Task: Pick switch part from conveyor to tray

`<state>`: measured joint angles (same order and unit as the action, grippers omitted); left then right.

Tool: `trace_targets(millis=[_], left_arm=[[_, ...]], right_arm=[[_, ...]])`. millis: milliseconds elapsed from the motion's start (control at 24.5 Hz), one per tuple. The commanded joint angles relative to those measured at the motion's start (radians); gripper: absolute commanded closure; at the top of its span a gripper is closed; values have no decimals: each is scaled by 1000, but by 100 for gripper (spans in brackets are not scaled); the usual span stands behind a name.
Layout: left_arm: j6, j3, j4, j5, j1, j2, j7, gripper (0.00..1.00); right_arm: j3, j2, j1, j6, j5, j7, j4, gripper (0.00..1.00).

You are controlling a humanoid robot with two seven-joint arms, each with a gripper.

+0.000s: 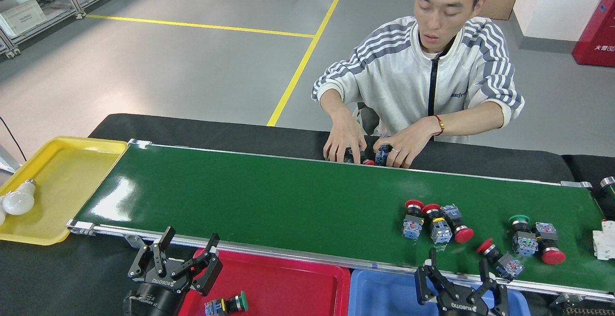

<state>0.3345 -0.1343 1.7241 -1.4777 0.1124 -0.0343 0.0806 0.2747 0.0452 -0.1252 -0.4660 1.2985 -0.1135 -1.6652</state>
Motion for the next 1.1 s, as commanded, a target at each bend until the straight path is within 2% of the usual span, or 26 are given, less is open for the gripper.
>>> trace_targets(millis=[0, 408, 816, 857, 898, 980, 1061], left_arm=[[5, 2, 9, -1, -11, 5, -5, 0], [5, 2, 9, -1, -10, 4, -4, 0], [6, 4, 6, -1, -13, 4, -5, 0], [6, 4, 2, -1, -16, 4, -4, 0], [6, 4, -1, -1, -20, 4, -5, 0], [15, 10, -5, -3, -30, 4, -4, 0], [28, 19, -5, -3, -33, 4, -4, 0]], right_arm=[[20, -11, 36, -8, 18, 60, 4, 2], [81, -30, 124, 0, 39, 172, 105, 2], [78, -44, 291, 6, 27, 206, 274, 2], [78, -53, 306, 6, 25, 206, 294, 4], [80, -61, 323, 10, 25, 207, 317, 24], [80, -61, 338, 61, 25, 218, 340, 75], [80, -62, 335, 121, 25, 221, 334, 96]])
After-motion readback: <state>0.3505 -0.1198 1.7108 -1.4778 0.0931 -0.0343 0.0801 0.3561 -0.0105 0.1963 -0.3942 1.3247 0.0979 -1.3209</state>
